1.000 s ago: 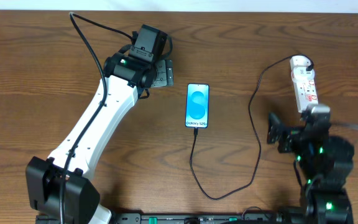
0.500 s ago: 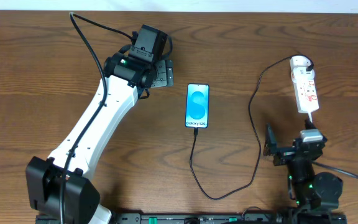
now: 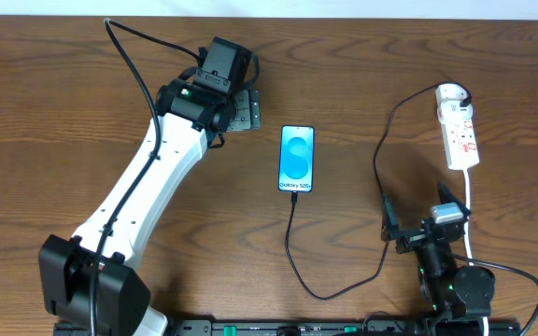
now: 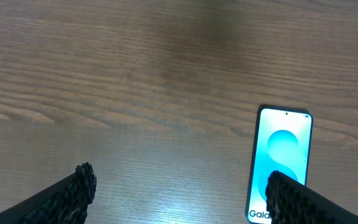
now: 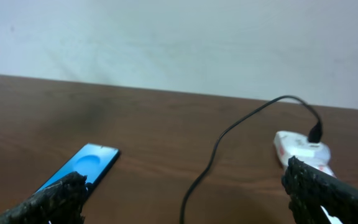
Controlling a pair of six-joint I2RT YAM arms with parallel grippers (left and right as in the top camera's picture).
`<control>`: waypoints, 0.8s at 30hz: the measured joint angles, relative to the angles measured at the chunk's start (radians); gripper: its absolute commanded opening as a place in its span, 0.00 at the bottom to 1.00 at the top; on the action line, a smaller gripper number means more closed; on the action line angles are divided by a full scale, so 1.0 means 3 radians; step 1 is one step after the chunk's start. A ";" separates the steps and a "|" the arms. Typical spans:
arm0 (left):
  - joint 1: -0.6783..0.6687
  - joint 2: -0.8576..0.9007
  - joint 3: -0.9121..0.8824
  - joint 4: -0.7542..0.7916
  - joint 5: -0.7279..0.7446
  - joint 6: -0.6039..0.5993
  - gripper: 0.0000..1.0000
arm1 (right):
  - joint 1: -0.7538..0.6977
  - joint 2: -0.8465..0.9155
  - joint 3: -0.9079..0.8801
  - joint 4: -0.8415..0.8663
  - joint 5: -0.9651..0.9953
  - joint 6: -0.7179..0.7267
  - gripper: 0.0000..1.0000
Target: Plug charger to phone and switch on socket
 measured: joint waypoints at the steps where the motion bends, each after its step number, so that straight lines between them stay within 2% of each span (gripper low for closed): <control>1: 0.0000 0.0000 0.0000 0.0001 0.0000 0.0000 0.89 | 0.0023 0.0000 0.0000 -0.0011 0.0014 -0.0001 0.99; 24: 0.0000 0.0000 0.0000 0.0001 0.0000 0.0000 0.89 | 0.0065 -0.0003 -0.0001 -0.0123 0.0122 -0.0010 0.99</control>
